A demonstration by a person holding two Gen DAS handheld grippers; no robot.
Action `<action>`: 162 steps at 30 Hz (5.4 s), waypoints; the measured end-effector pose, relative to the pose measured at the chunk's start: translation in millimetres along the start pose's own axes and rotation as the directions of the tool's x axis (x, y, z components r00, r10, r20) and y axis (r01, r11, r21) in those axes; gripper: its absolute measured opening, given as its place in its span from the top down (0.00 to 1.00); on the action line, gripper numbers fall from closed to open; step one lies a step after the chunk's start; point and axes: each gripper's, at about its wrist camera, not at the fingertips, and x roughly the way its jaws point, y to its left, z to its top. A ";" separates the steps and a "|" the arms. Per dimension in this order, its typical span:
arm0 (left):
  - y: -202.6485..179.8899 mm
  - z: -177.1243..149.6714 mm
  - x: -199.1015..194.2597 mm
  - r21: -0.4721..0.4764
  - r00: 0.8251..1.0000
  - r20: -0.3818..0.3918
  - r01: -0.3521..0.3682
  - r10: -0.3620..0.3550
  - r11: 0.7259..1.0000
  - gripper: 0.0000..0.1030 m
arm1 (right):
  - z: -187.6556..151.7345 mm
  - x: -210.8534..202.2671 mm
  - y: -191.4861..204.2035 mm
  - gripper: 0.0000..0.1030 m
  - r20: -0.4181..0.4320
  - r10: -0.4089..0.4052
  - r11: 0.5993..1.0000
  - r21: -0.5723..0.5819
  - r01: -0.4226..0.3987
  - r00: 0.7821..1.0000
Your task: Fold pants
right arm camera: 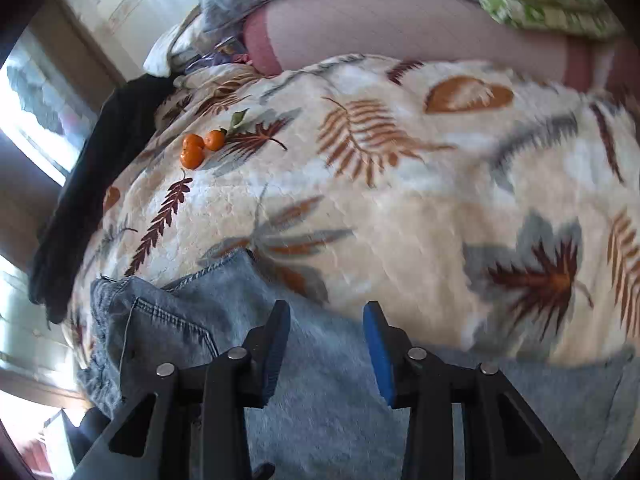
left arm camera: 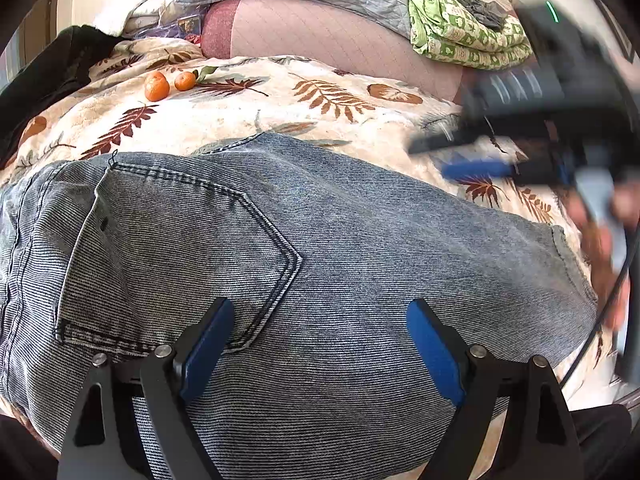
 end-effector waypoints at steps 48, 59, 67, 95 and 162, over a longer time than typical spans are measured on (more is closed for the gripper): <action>-147.4 15.7 14.1 0.206 1.000 -0.027 0.009 -0.003 0.979 0.11 | -226.9 -154.9 -273.9 0.27 0.412 0.071 0.666 0.658 -0.351 0.908; -150.8 4.7 53.2 0.231 0.987 -0.095 -0.104 0.129 0.967 0.07 | -204.5 -135.1 -273.2 0.65 0.300 -0.011 0.679 0.703 -0.213 0.954; -132.8 3.1 34.6 0.237 0.983 -0.021 -0.173 0.183 0.956 0.07 | -195.7 -136.2 -264.3 0.73 0.241 -0.080 0.735 0.669 -0.106 0.967; 99.4 13.3 -98.2 -0.252 0.990 0.095 -0.074 0.101 0.965 0.04 | -158.4 2.0 65.6 0.64 0.139 0.122 0.991 -0.079 -0.112 0.983; 107.5 -28.8 -108.9 -0.340 0.989 0.115 -0.045 0.089 0.939 0.05 | -164.4 -82.3 -55.6 0.39 0.277 0.110 0.991 0.040 -0.126 0.955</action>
